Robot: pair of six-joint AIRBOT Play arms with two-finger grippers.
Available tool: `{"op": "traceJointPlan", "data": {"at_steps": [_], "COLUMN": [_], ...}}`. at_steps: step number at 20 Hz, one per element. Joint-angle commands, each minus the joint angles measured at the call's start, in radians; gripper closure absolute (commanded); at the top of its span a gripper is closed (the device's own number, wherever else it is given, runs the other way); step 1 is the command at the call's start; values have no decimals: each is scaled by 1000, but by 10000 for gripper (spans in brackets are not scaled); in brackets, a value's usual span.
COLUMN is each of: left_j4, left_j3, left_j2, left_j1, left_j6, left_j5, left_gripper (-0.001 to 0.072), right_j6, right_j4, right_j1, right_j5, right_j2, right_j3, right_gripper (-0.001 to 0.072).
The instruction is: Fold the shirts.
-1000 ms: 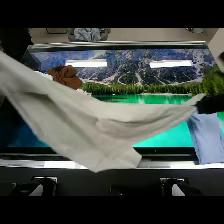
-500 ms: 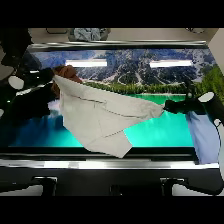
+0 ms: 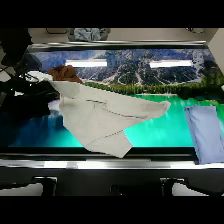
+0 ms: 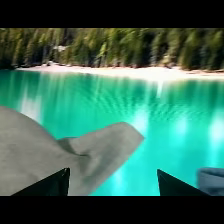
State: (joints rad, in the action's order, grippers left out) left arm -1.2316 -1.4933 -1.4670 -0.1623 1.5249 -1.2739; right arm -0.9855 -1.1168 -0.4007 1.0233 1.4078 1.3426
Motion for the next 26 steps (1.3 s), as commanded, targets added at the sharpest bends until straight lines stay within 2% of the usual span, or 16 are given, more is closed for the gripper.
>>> {"op": "traceJointPlan", "data": {"at_steps": [1,4,7,8,12,14,16,17,18,21,23,24,26], "left_j4": [-29,57,209,242,336,361,388,410,438,455,454,454,450], "left_j3": [150,505,795,849,930,930,930,930,930,930,925,917,901], "left_j2": [93,209,274,275,268,268,266,258,246,213,213,217,238], "left_j1": [-39,13,111,151,295,348,383,398,411,434,426,421,413], "left_j6": [-23,-27,-46,-46,-37,-4,13,13,12,12,7,-24,-60], "left_j5": [-214,-121,16,55,209,284,349,374,392,448,454,442,419], "left_gripper": [-13,-13,-13,-13,-7,-6,60,61,104,486,600,677,677], "right_j6": [14,48,60,64,87,101,119,135,138,137,137,137,97], "right_j4": [-164,-187,-119,-103,-95,-86,-58,-36,-26,-12,8,10,10], "right_j1": [-81,-74,-50,-35,12,26,32,31,31,31,31,31,29], "right_j5": [196,360,415,422,418,415,414,412,405,371,348,309,173], "right_j2": [-18,29,69,79,87,87,87,87,87,87,87,87,88], "right_j3": [77,76,74,74,14,-40,-98,-121,-140,-164,-164,-164,-164], "right_gripper": [79,80,56,28,28,27,24,22,18,13,13,12,12]}}
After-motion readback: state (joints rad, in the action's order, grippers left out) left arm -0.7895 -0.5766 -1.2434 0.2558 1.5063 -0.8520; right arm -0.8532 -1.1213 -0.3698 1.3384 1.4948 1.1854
